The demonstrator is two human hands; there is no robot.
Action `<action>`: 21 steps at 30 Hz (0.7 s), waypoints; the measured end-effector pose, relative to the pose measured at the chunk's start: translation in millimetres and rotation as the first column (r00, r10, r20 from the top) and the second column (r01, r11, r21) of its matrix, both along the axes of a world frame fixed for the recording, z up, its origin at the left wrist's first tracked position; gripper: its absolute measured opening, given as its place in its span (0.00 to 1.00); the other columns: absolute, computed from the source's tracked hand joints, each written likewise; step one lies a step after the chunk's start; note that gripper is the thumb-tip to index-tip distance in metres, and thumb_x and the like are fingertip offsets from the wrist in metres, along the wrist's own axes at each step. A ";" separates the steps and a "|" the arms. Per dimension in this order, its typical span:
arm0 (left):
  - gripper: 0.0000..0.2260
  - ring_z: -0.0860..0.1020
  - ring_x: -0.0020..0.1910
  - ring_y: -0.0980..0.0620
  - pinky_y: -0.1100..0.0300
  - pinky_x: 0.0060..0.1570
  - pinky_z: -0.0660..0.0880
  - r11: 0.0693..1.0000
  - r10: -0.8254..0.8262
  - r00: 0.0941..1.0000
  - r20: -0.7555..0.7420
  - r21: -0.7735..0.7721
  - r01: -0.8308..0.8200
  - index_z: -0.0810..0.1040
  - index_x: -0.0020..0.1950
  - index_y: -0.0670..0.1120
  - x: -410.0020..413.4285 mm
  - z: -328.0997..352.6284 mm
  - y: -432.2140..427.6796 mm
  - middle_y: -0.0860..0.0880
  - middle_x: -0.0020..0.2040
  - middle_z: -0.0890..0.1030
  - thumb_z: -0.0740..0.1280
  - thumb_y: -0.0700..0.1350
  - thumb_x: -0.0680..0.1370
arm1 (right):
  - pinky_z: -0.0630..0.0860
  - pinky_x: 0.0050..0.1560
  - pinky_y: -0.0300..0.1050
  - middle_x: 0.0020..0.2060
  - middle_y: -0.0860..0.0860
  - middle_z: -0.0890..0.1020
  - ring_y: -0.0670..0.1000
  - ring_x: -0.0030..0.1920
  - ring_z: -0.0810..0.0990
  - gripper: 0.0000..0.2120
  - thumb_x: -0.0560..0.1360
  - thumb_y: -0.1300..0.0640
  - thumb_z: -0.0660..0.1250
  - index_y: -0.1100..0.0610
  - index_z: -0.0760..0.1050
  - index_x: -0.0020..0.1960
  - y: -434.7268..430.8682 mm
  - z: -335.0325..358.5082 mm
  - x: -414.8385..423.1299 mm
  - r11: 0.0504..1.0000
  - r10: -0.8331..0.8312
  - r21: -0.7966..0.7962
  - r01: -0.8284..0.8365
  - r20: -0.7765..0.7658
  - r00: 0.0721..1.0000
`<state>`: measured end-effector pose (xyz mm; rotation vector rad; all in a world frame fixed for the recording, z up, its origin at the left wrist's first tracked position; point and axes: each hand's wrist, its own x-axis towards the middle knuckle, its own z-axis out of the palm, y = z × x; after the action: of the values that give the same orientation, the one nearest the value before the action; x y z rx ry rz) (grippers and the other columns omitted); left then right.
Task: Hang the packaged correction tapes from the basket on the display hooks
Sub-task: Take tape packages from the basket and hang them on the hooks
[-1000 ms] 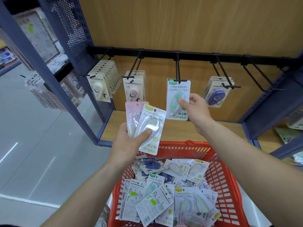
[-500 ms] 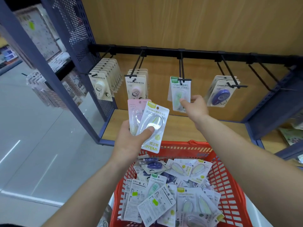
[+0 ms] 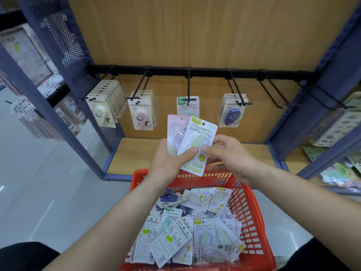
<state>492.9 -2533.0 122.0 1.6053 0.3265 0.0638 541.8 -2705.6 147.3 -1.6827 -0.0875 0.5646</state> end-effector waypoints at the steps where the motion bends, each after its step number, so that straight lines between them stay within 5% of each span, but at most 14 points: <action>1: 0.17 0.86 0.47 0.56 0.65 0.41 0.80 1.000 0.002 1.000 0.006 0.018 -0.002 0.79 0.60 0.48 1.5 1.8 -7.4 0.53 0.50 0.87 0.77 0.49 0.75 | 0.83 0.43 0.50 0.49 0.57 0.87 0.55 0.45 0.87 0.10 0.79 0.58 0.70 0.61 0.74 0.57 -7.8 1.0 0.9 0.999 -0.023 0.029 0.023 0.000 1.000; 4: 0.07 0.84 0.44 0.55 0.65 0.37 0.79 0.998 0.006 1.000 -0.012 0.062 -0.005 0.77 0.55 0.53 6.0 5.2 -23.8 0.54 0.49 0.85 0.72 0.49 0.80 | 0.83 0.39 0.47 0.48 0.55 0.87 0.53 0.43 0.87 0.05 0.80 0.62 0.68 0.59 0.75 0.55 -33.3 2.3 8.2 0.991 -0.099 0.093 0.099 -0.007 0.995; 8: 0.08 0.84 0.49 0.52 0.61 0.37 0.80 0.996 0.013 0.999 -0.036 0.086 -0.010 0.75 0.57 0.54 13.6 1.3 -34.0 0.52 0.53 0.84 0.71 0.47 0.80 | 0.82 0.36 0.43 0.52 0.56 0.86 0.51 0.43 0.87 0.06 0.81 0.64 0.67 0.59 0.75 0.57 -76.5 -2.9 29.1 0.973 -0.224 0.061 0.222 0.019 0.975; 12: 0.13 0.85 0.50 0.51 0.52 0.47 0.83 0.992 -0.052 0.997 -0.050 0.112 0.058 0.76 0.62 0.52 21.1 -2.1 -48.4 0.53 0.53 0.85 0.72 0.44 0.79 | 0.85 0.43 0.49 0.54 0.54 0.85 0.52 0.49 0.87 0.10 0.81 0.63 0.66 0.57 0.74 0.62 -129.4 -18.5 65.0 0.921 -0.384 -0.033 0.388 0.090 0.919; 16: 0.12 0.85 0.49 0.51 0.51 0.49 0.82 0.985 -0.098 0.993 -0.058 0.139 0.105 0.78 0.60 0.53 28.2 -5.8 -63.0 0.53 0.52 0.86 0.73 0.43 0.78 | 0.84 0.53 0.60 0.53 0.52 0.85 0.52 0.50 0.87 0.10 0.81 0.62 0.65 0.54 0.76 0.61 -163.1 -30.5 93.5 0.861 -0.501 -0.045 0.507 0.103 0.860; 21: 0.11 0.85 0.47 0.53 0.56 0.45 0.80 0.980 -0.123 0.990 -0.076 0.151 0.133 0.78 0.57 0.54 34.7 -8.8 -77.3 0.54 0.50 0.86 0.73 0.43 0.78 | 0.83 0.55 0.60 0.54 0.49 0.84 0.52 0.53 0.85 0.14 0.81 0.64 0.62 0.52 0.77 0.62 -171.6 -33.0 106.7 0.855 -0.511 -0.036 0.517 0.108 0.853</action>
<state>527.7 -2610.3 113.2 1.7827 0.2737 -0.0643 648.5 -2877.2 114.2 -1.7032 0.3127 0.0807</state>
